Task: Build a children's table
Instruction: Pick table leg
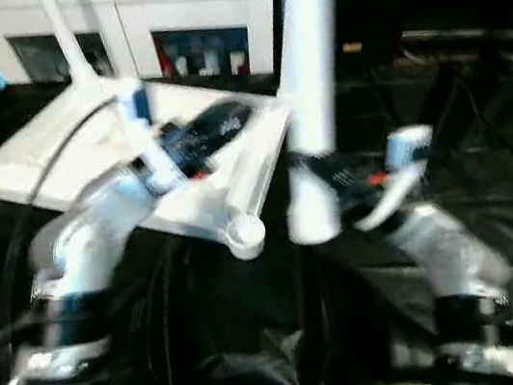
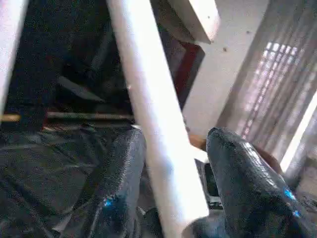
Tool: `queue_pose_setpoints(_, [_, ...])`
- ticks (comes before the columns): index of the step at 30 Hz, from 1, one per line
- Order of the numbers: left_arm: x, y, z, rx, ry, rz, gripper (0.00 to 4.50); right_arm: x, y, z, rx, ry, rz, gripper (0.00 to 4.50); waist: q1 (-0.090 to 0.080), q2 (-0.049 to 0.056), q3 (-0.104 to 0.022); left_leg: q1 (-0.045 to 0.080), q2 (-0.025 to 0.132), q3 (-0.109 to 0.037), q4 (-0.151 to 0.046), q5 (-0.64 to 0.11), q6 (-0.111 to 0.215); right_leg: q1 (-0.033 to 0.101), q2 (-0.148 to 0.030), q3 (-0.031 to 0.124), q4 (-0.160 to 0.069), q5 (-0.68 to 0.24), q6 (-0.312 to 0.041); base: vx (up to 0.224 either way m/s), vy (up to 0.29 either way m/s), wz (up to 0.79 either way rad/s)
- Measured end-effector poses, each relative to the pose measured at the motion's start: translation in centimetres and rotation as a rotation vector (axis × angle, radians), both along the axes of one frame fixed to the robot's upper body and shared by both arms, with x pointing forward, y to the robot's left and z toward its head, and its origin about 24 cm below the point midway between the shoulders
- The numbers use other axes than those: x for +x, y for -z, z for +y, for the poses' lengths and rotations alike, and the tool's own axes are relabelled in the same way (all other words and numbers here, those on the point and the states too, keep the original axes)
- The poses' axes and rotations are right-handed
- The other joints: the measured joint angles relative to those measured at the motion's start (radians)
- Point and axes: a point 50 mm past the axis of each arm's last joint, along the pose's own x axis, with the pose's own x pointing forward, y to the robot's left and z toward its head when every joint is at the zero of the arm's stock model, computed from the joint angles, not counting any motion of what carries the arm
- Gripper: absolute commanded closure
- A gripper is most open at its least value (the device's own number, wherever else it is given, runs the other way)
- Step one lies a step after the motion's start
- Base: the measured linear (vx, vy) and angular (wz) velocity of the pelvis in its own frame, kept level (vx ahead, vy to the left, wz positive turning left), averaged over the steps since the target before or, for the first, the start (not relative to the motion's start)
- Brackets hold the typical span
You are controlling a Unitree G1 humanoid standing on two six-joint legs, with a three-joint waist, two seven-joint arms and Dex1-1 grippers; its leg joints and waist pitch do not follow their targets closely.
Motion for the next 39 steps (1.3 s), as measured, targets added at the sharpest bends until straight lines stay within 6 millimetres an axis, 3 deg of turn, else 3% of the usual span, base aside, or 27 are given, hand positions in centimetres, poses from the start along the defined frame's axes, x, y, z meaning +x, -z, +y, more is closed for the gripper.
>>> queue_pose_setpoints(2, [-0.2, 0.3, -0.4, 0.002, 0.02, 0.021, 1.94, 0.0, 0.0, 0.2, -0.004, -0.009, 0.0, 2.62, 0.0, 0.0, 0.0, 0.0, 0.0, 0.0, 0.0, 0.0, 0.0, 0.0, 0.0, 0.0, -0.001, 0.0, 0.0, 0.0, 0.0, 0.0])
queue_pose_setpoints(4, [-0.4, 0.5, -0.8, -0.003, 0.047, 0.044, 2.07, -0.1, 0.0, 0.5, -0.009, -0.024, 0.009, 2.62, 0.0, -0.001, 0.0, -0.001, 0.0, 0.0, -0.002, 0.0, 0.0, 0.001, 0.0, 0.0, -0.005, 0.0, 0.0, 0.0, 0.0, 0.0])
queue_pose_setpoints(7, [-0.7, 0.8, -0.9, -0.013, 0.065, 0.071, 1.53, -0.3, 0.3, 0.7, -0.017, -0.038, 0.019, 2.62, 0.0, -0.003, 0.001, -0.002, -0.002, 0.0, -0.005, 0.0, 0.0, 0.001, 0.0, 0.0, -0.009, 0.004, -0.005, 0.0, 0.0, 0.0])
queue_pose_setpoints(10, [-0.8, 1.0, -0.9, -0.02, 0.069, 0.082, 1.55, -0.4, 0.4, 0.7, -0.04, -0.055, 0.031, 2.62, 0.0, -0.004, 0.001, -0.003, -0.001, 0.0, -0.007, 0.0, 0.001, 0.0, 0.0, -0.001, -0.01, 0.003, -0.004, 0.0, 0.0, 0.0])
queue_pose_setpoints(11, [-0.9, 1.0, -0.9, -0.023, 0.069, 0.084, 1.17, -0.4, 0.3, 0.8, -0.042, -0.061, 0.032, 2.62, 0.001, -0.005, 0.002, -0.003, -0.001, 0.0, -0.008, 0.0, 0.001, 0.0, 0.0, -0.001, -0.01, 0.003, -0.004, 0.0, 0.0, 0.0])
queue_pose_setpoints(12, [-0.9, 1.0, -0.8, -0.026, 0.071, 0.085, 1.07, -0.4, 0.3, 0.9, -0.049, -0.065, 0.031, 2.62, 0.001, -0.006, 0.002, -0.003, -0.001, 0.0, -0.008, 0.0, 0.001, 0.0, 0.0, -0.002, -0.01, 0.003, -0.004, 0.0, 0.0, 0.0])
queue_pose_setpoints(14, [-0.9, 1.0, -0.9, -0.027, 0.072, 0.086, 1.2, -0.4, 0.4, 1.2, -0.06, -0.077, 0.034, 2.62, 0.0, -0.006, 0.002, -0.003, -0.001, 0.0, -0.009, 0.0, 0.001, 0.0, 0.0, -0.002, -0.01, 0.003, -0.003, 0.0, 0.0, 0.0])
queue_pose_setpoints(16, [-0.9, 1.2, -0.8, -0.023, 0.067, 0.091, 0.99, -0.4, 0.5, 1.5, -0.081, -0.082, 0.04, 2.62, 0.0, -0.006, 0.002, -0.002, -0.001, 0.0, -0.008, 0.0, 0.0, 0.0, 0.0, -0.002, -0.01, 0.003, -0.003, 0.0, 0.0, 0.0])
queue_pose_setpoints(17, [-0.9, 1.3, -0.8, -0.02, 0.06, 0.096, 0.62, -0.4, 0.6, 1.7, -0.093, -0.089, 0.044, 2.62, 0.0, -0.006, 0.002, -0.003, -0.001, 0.0, -0.008, 0.0, 0.0, 0.0, 0.0, -0.002, -0.01, 0.003, -0.003, 0.0, 0.0, 0.0])
queue_pose_setpoints(24, [0.4, 2.0, -0.8, 0.077, -0.107, 0.149, 0.75, 0.6, 0.3, 3.9, -0.245, -0.067, 0.0, 2.63, 0.0, -0.006, 0.002, -0.002, -0.001, 0.0, -0.007, 0.0, 0.0, 0.001, 0.0, -0.001, -0.009, 0.004, -0.002, 0.0, 0.0, 0.0])
queue_pose_setpoints(25, [0.5, 2.1, -0.7, 0.089, -0.129, 0.156, 1.1, 0.8, 0.1, 4.0, -0.268, -0.047, -0.017, 2.63, 0.0, -0.007, 0.002, -0.002, -0.001, 0.0, -0.007, 0.0, 0.0, 0.001, 0.0, -0.001, -0.009, 0.004, -0.002, 0.0, 0.0, 0.0])
queue_pose_setpoints(28, [0.8, 2.2, -0.2, 0.101, -0.184, 0.16, 1.17, 1.3, 0.0, 4.1, -0.324, 0.008, -0.035, 2.63, 0.0, -0.008, 0.002, -0.003, -0.001, 0.0, -0.007, 0.0, 0.0, 0.0, 0.0, -0.001, -0.01, 0.004, -0.002, 0.0, 0.0, 0.0])
queue_pose_setpoints(31, [1.6, 1.9, 0.7, 0.06, -0.285, 0.188, 1.65, 2.3, 0.0, 4.6, -0.415, 0.107, -0.041, 2.63, -0.002, -0.01, 0.002, -0.003, -0.001, 0.0, -0.007, 0.0, 0.0, 0.0, 0.0, -0.001, -0.009, 0.004, -0.002, 0.0, 0.0, 0.0])
queue_pose_setpoints(34, [2.0, 1.6, 1.2, 0.031, -0.354, 0.21, 1.58, 2.9, -0.3, 5.8, -0.518, 0.173, -0.083, 2.63, -0.002, -0.011, 0.003, -0.003, -0.001, 0.0, -0.007, 0.0, 0.0, 0.0, 0.0, -0.002, -0.009, 0.004, -0.002, 0.0, 0.0, 0.0])
queue_pose_setpoints(36, [2.1, 1.7, 1.4, 0.025, -0.382, 0.227, 2.07, 2.9, -0.3, 6.6, -0.563, 0.176, -0.123, 2.63, -0.002, -0.014, 0.003, -0.003, -0.001, 0.0, -0.007, 0.0, 0.0, 0.0, 0.0, -0.001, -0.01, 0.004, -0.002, 0.0, 0.0, 0.0])
queue_pose_setpoints(39, [2.3, 1.9, 1.6, 0.014, -0.412, 0.256, 2.14, 2.9, -0.1, 8.0, -0.591, 0.182, -0.137, 2.64, -0.002, -0.018, 0.005, -0.003, -0.001, 0.0, -0.007, 0.0, 0.0, 0.0, 0.0, -0.002, -0.009, 0.004, -0.002, 0.0, 0.0, 0.0])
